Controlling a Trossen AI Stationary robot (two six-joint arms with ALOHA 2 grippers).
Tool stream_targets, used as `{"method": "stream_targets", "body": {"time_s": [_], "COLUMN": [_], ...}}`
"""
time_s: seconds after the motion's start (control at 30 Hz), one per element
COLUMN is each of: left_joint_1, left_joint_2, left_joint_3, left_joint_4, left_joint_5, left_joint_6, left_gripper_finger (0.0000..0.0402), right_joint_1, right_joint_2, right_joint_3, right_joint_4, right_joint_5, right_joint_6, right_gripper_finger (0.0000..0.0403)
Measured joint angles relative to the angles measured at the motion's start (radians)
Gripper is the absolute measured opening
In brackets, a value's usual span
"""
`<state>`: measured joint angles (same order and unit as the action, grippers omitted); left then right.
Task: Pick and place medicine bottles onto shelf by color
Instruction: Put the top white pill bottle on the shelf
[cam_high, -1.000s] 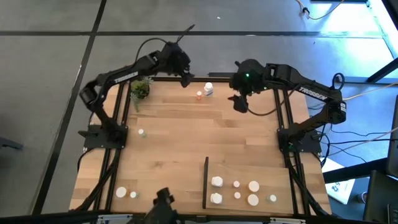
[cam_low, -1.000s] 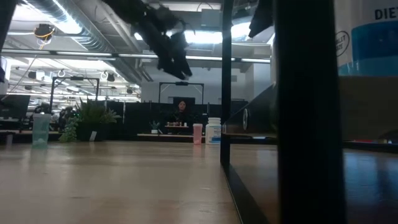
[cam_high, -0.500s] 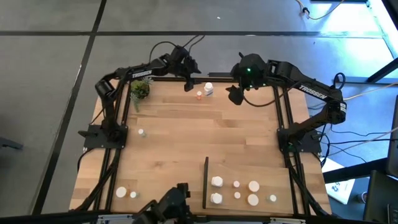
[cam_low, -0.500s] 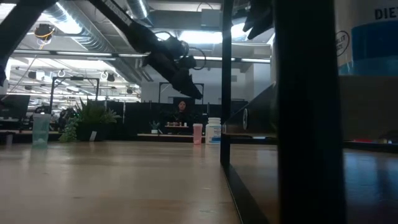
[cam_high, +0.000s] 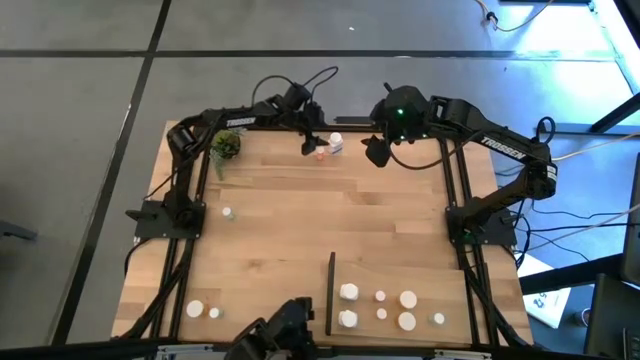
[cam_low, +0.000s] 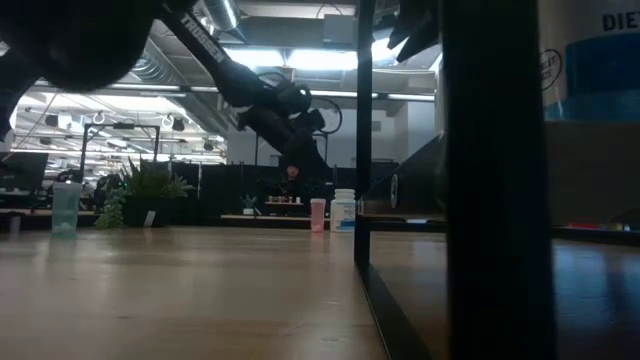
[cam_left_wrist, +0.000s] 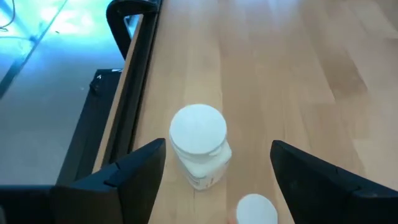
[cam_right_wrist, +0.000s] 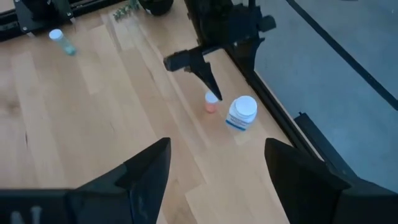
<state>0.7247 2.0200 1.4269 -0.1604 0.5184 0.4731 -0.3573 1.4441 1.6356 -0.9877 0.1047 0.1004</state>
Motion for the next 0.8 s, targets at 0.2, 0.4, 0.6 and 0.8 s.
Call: {"method": "stream_targets", "body": {"time_s": [0.2, 0.4, 0.6, 0.8], "left_joint_1": [-0.009, -0.026, -0.049, -0.047], "left_joint_2": [0.004, 0.004, 0.004, 0.024], "left_joint_3": [0.000, 0.000, 0.000, 0.002], "left_joint_4": [0.015, 0.051, 0.051, 0.064], "left_joint_5": [-0.010, -0.017, -0.124, -0.140], "left_joint_6": [-0.009, -0.130, -0.231, -0.295], "left_gripper_finger": [0.0283, 0.0283, 0.0283, 0.0283], "right_joint_1": [0.000, 0.000, 0.000, 0.000], "right_joint_2": [0.000, 0.000, 0.000, 0.000], "right_joint_3": [0.000, 0.000, 0.000, 0.000], "right_joint_4": [0.004, 0.004, 0.004, 0.004], "right_joint_5": [0.017, 0.060, 0.060, 0.060], "right_joint_6": [-0.001, -0.002, -0.001, -0.001], "right_gripper_finger": [0.0261, 0.0261, 0.0261, 0.0261]}}
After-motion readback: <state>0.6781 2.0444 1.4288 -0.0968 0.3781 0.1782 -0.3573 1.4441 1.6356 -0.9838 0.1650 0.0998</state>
